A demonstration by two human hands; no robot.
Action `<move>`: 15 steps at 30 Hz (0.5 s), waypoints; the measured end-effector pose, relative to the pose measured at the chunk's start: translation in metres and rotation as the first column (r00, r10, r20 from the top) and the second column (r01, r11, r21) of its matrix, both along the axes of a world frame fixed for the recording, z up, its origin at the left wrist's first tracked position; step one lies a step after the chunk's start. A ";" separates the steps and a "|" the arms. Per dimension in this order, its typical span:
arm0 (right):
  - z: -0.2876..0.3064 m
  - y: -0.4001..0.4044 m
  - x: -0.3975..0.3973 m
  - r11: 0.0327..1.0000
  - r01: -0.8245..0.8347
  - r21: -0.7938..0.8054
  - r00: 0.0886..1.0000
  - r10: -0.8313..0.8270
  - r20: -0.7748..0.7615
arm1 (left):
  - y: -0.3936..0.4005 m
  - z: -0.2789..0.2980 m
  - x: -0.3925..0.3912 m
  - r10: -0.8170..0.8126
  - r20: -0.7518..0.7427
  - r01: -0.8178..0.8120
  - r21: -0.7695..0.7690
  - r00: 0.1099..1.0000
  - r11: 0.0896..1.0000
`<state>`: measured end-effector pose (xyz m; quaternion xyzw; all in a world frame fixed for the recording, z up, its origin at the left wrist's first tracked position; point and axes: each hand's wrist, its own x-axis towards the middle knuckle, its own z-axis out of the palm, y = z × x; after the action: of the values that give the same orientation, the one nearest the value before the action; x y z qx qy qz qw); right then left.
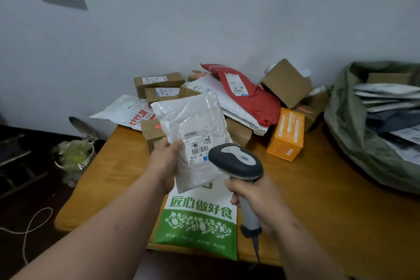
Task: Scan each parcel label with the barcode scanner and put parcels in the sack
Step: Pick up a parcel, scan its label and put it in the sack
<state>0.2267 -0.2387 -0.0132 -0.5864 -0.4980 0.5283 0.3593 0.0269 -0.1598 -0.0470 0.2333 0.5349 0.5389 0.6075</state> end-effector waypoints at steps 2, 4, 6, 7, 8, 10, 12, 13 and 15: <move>0.006 -0.002 0.001 1.000 -0.013 0.012 1.000 0.013 0.011 | -0.001 0.005 0.003 0.008 0.000 -0.008 0.015 1.000 1.000; 0.012 -0.003 0.005 0.999 -0.039 0.012 0.999 0.039 0.024 | -0.003 0.010 0.007 0.026 0.009 -0.027 0.022 1.000 0.999; 0.016 -0.004 0.010 0.998 -0.056 0.002 0.998 0.056 0.038 | -0.005 0.014 0.011 0.032 0.019 -0.033 0.028 0.999 0.999; 0.017 -0.006 0.013 0.998 -0.060 0.000 0.997 0.060 0.045 | -0.007 0.016 0.014 0.034 0.023 -0.035 0.028 0.999 0.999; 0.018 -0.007 0.016 0.998 -0.065 0.000 0.996 0.065 0.054 | -0.008 0.017 0.016 0.039 0.024 -0.040 0.026 0.999 0.999; 0.020 -0.010 0.022 0.997 -0.075 0.002 0.996 0.075 0.055 | -0.010 0.018 0.021 0.048 0.021 -0.048 0.023 0.999 0.999; 0.022 -0.012 0.028 0.996 -0.095 0.000 0.995 0.094 0.043 | -0.012 0.019 0.025 0.054 0.018 -0.054 0.013 0.998 0.998; 0.022 -0.012 0.032 0.995 -0.098 0.000 0.995 0.098 0.033 | -0.013 0.019 0.028 0.057 0.017 -0.058 0.009 0.998 0.998; 0.024 -0.014 0.040 0.995 -0.100 0.003 0.995 0.100 0.024 | -0.016 0.021 0.036 0.056 0.014 -0.056 0.006 0.998 0.998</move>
<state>0.2670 -0.2525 0.0109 -0.5661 -0.5324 0.5374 0.3275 0.0627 -0.1755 -0.0256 0.2163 0.5352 0.5591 0.5951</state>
